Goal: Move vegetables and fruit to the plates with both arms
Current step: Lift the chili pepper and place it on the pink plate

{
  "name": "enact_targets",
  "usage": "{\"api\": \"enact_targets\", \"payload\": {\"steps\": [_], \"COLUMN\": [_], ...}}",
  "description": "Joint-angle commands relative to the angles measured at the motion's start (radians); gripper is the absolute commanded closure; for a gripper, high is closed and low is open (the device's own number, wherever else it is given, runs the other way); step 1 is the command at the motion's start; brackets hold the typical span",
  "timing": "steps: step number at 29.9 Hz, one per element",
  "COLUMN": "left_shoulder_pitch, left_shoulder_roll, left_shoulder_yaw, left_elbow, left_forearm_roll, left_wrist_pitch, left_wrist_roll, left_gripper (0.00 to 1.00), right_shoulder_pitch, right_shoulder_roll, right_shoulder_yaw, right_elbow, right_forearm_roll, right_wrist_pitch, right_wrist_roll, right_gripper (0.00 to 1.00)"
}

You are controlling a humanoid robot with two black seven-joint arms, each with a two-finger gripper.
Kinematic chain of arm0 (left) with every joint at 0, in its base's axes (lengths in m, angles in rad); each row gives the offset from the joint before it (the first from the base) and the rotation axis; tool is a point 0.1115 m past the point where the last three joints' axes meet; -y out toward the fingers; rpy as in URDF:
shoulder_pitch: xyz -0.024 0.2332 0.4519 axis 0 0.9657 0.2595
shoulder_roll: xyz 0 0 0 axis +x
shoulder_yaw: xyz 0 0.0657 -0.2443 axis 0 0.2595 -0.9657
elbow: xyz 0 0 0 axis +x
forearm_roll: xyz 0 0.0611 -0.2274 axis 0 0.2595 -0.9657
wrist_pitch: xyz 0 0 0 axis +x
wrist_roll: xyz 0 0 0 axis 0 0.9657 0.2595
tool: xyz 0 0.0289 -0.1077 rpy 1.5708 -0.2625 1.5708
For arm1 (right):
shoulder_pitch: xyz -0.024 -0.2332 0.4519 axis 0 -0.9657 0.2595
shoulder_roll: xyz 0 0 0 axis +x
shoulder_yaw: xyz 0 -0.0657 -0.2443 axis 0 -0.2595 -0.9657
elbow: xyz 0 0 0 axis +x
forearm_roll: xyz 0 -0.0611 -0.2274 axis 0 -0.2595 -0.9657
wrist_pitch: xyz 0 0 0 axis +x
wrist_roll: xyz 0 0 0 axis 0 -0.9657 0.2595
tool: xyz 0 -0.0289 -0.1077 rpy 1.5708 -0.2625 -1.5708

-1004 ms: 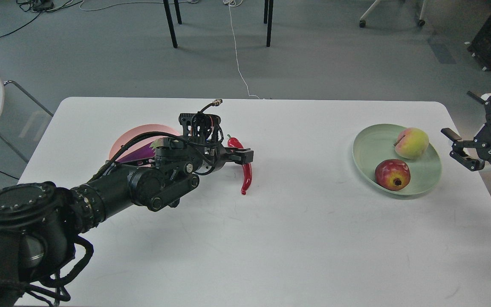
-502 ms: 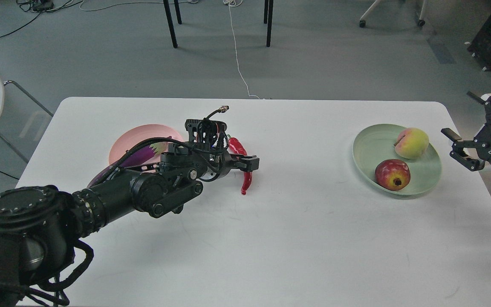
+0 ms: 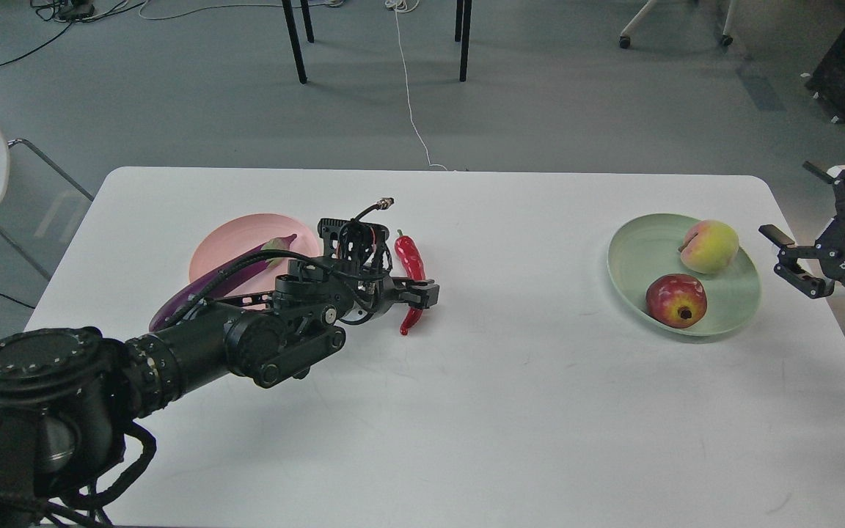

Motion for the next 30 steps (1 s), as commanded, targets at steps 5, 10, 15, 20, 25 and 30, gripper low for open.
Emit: {"api": "enact_targets", "payload": {"steps": [5,10,15,20,25,30], "left_shoulder_pitch": [-0.003,-0.014,-0.069,-0.159,-0.199,-0.199], "left_shoulder_roll": [-0.001,-0.001,-0.001,-0.001,-0.001,0.159], "left_shoulder_yaw": [0.014,0.012,0.011,0.000,0.000,0.006], "left_elbow": [0.000,0.000,-0.009,-0.072,-0.183,-0.311], "left_forearm_roll": [0.002,-0.001,-0.007,-0.015,-0.015,-0.013], "left_wrist_pitch": [-0.003,0.000,0.007,0.007,-0.010,-0.098], "left_wrist_roll": [0.001,-0.001,-0.011,-0.017,-0.025,-0.027], "left_gripper": [0.83,0.86,0.86,0.85,0.85,0.84], "right_shoulder_pitch": [0.000,0.002,0.000,0.000,0.000,-0.002], "right_shoulder_roll": [0.000,0.000,0.000,0.000,0.000,0.000], "right_shoulder_yaw": [-0.003,-0.004,-0.003,-0.003,-0.004,-0.004], "right_elbow": [0.000,0.002,0.008,0.008,0.008,0.008], "right_forearm_roll": [0.000,0.000,0.000,0.000,0.000,0.000], "right_wrist_pitch": [0.000,0.000,0.000,0.000,0.000,0.000], "right_wrist_roll": [0.000,0.000,0.000,0.000,0.000,0.000], "right_gripper": [0.03,0.03,0.03,0.03,0.03,0.03]}}
